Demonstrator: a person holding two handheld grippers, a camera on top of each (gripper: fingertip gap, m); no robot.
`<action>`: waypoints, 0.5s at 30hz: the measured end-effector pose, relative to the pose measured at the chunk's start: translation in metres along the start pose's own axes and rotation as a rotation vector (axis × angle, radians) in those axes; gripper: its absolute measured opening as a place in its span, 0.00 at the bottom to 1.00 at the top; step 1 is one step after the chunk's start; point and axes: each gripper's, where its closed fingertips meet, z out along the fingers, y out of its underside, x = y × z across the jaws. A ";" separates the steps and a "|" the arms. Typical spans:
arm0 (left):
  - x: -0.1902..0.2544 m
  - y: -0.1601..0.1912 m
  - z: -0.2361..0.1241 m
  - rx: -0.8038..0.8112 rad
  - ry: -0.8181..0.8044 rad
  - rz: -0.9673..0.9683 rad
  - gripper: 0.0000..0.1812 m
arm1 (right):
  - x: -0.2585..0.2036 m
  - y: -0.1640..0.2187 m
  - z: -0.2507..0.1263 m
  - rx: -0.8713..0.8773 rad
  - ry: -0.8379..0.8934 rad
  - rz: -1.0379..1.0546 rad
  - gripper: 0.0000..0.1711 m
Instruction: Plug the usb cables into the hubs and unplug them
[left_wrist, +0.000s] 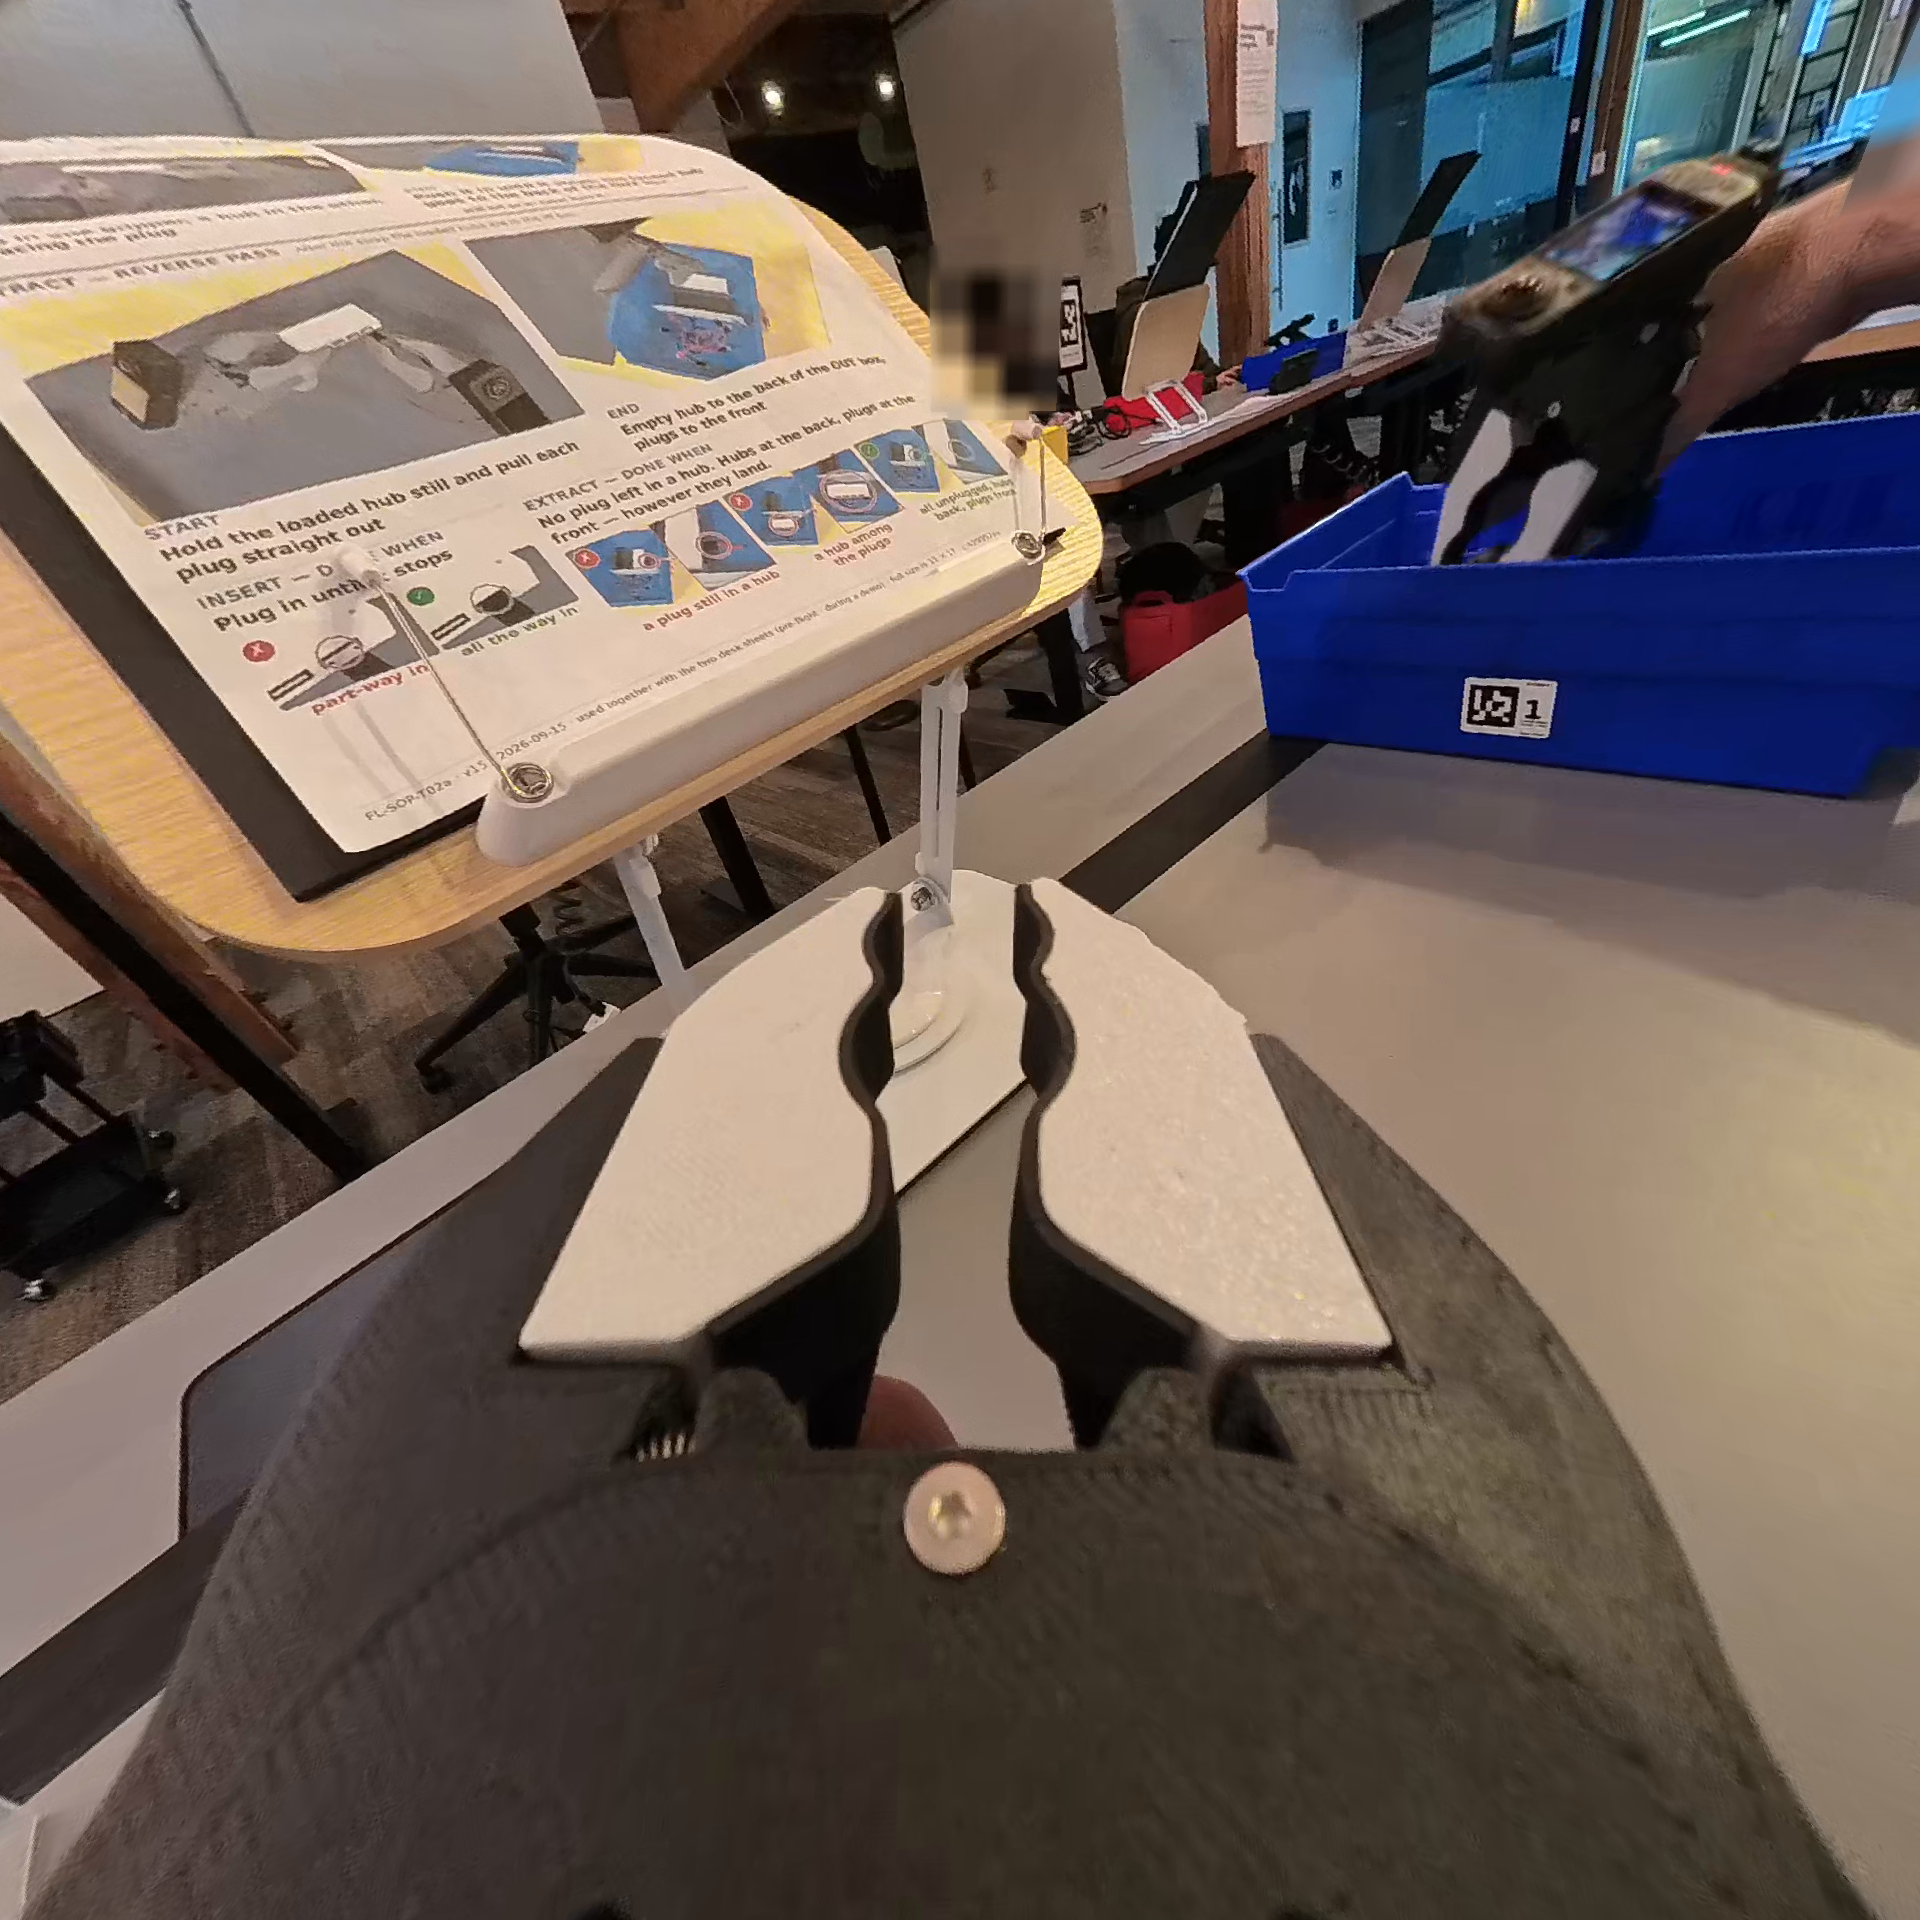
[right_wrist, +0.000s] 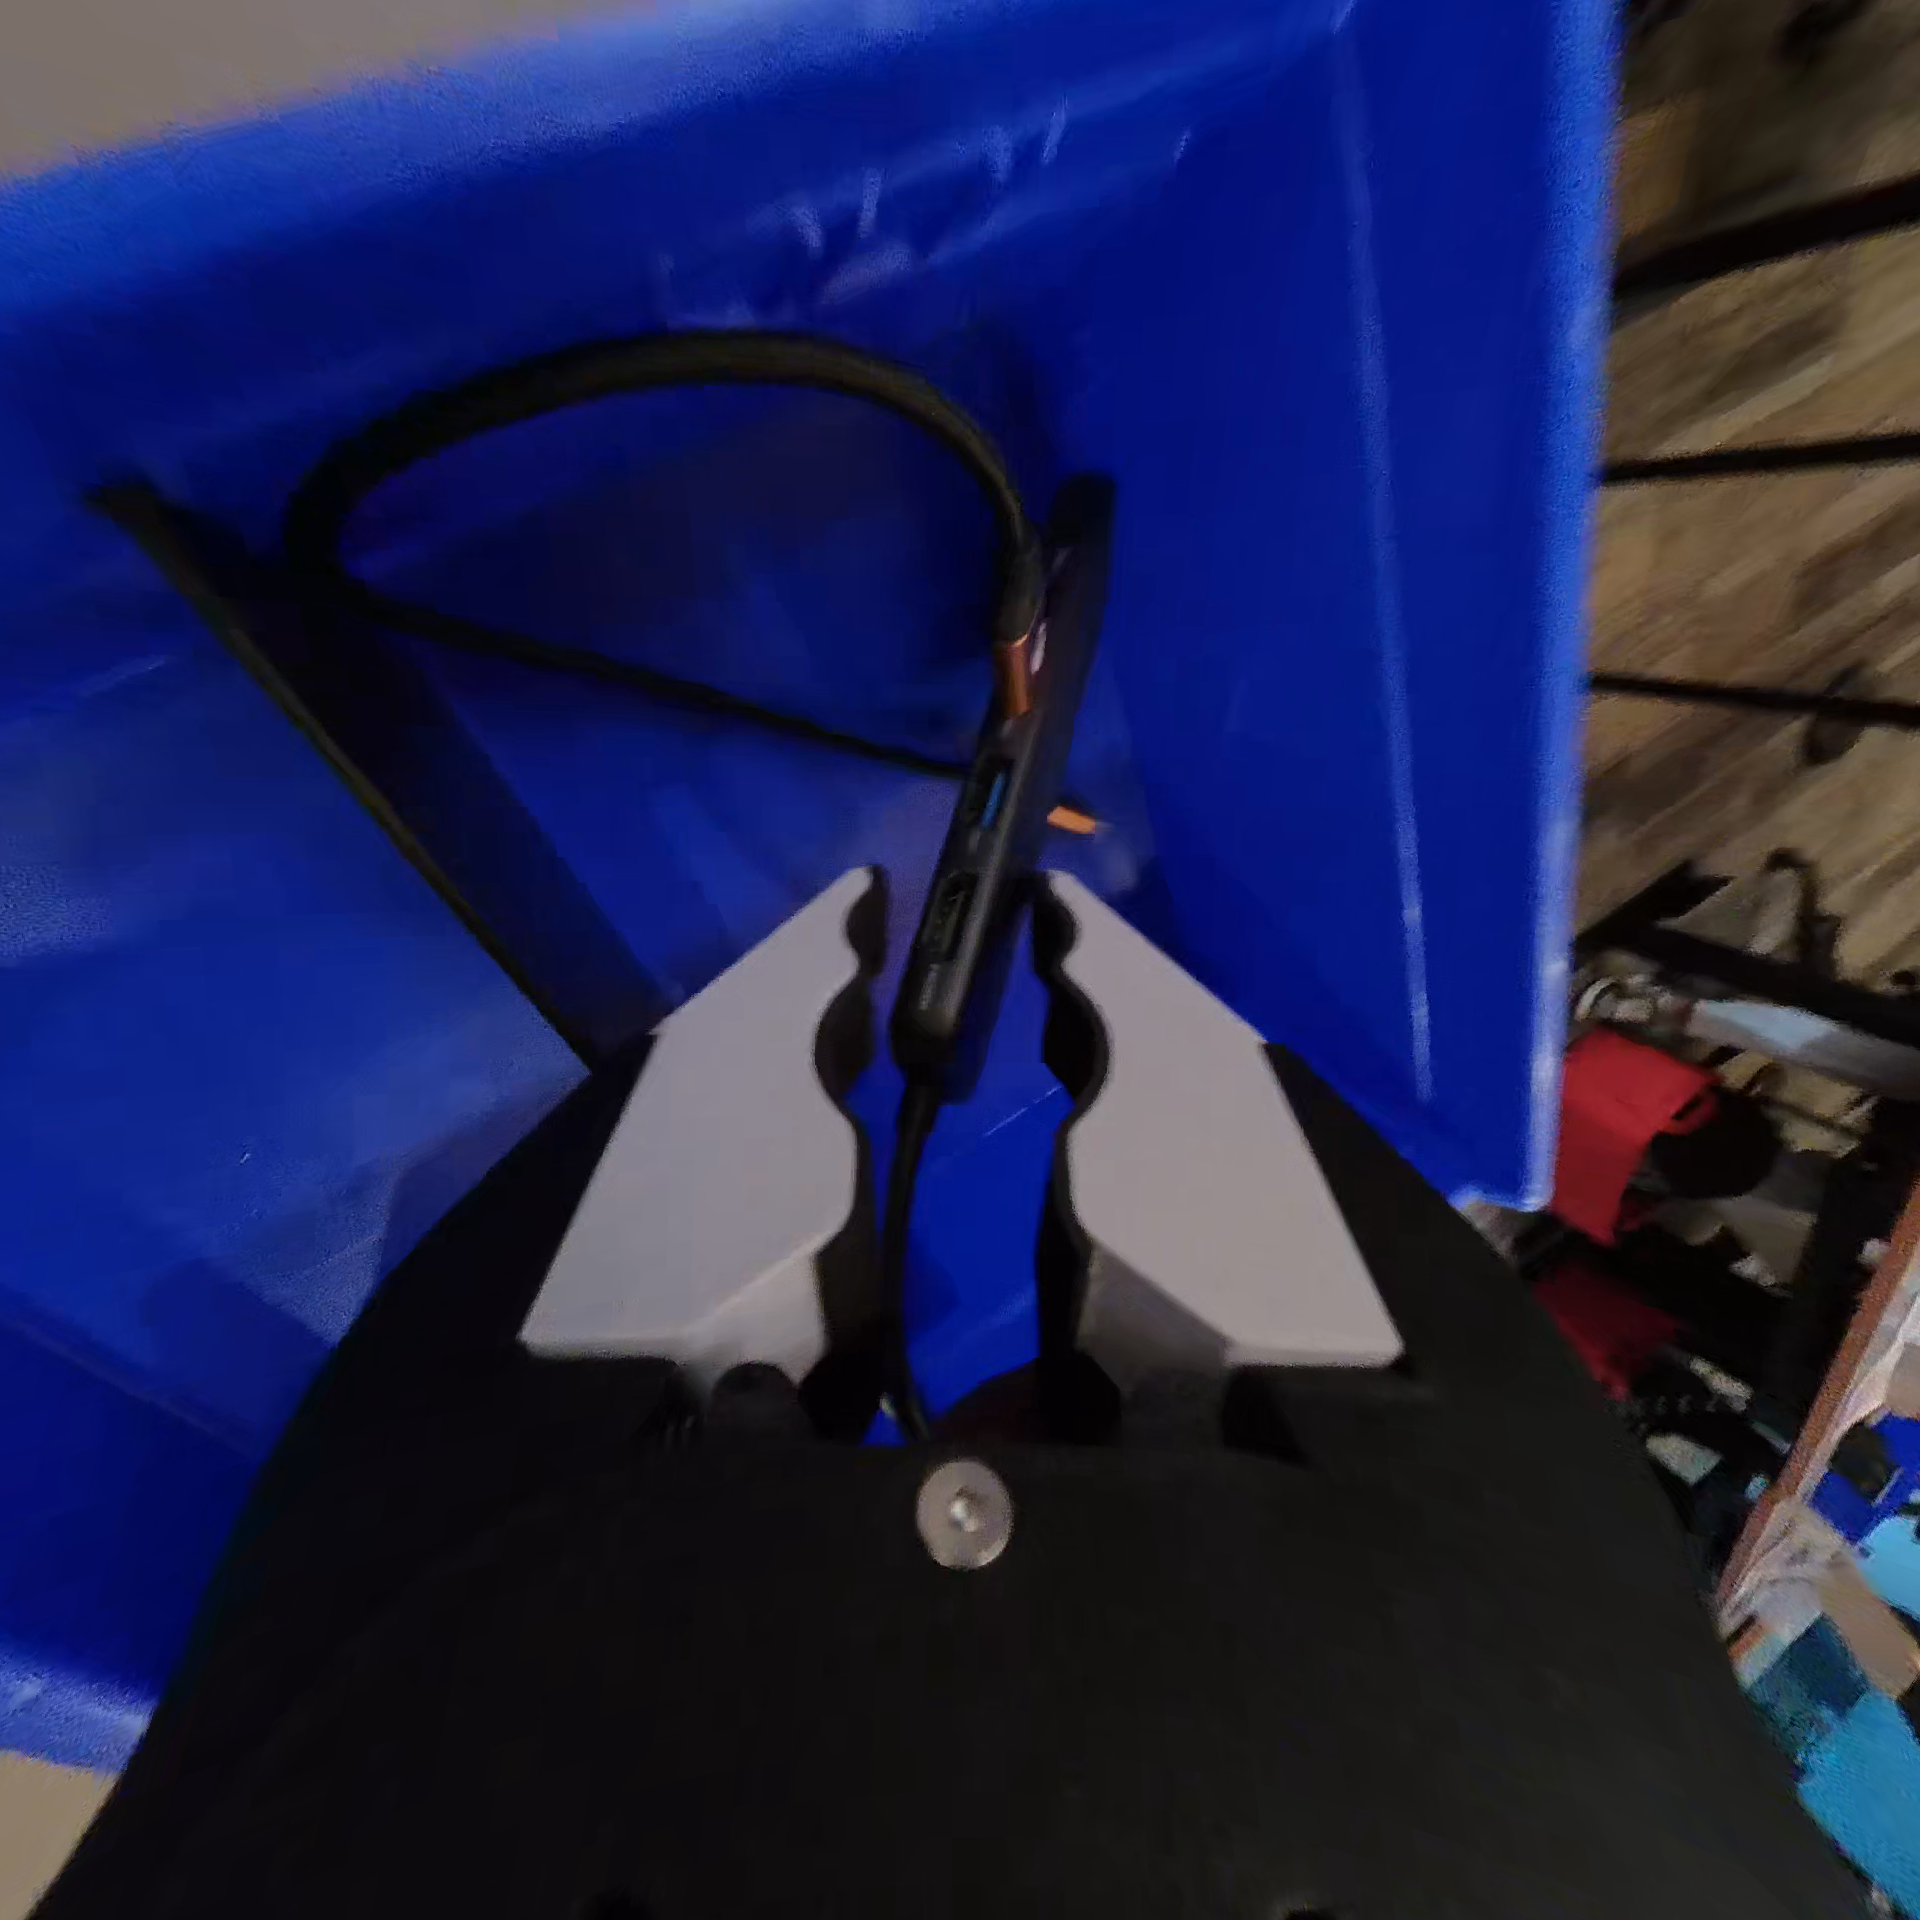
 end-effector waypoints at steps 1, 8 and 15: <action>0.001 0.000 0.000 -0.001 0.002 0.002 0.11 | 0.001 0.006 0.003 -0.039 0.014 0.001 0.21; 0.002 0.002 0.000 -0.010 0.014 0.005 0.11 | 0.009 0.009 -0.027 -0.096 0.032 -0.030 0.33; 0.000 -0.002 -0.002 -0.002 0.010 0.011 0.11 | 0.036 0.004 -0.109 -0.022 0.195 0.053 0.28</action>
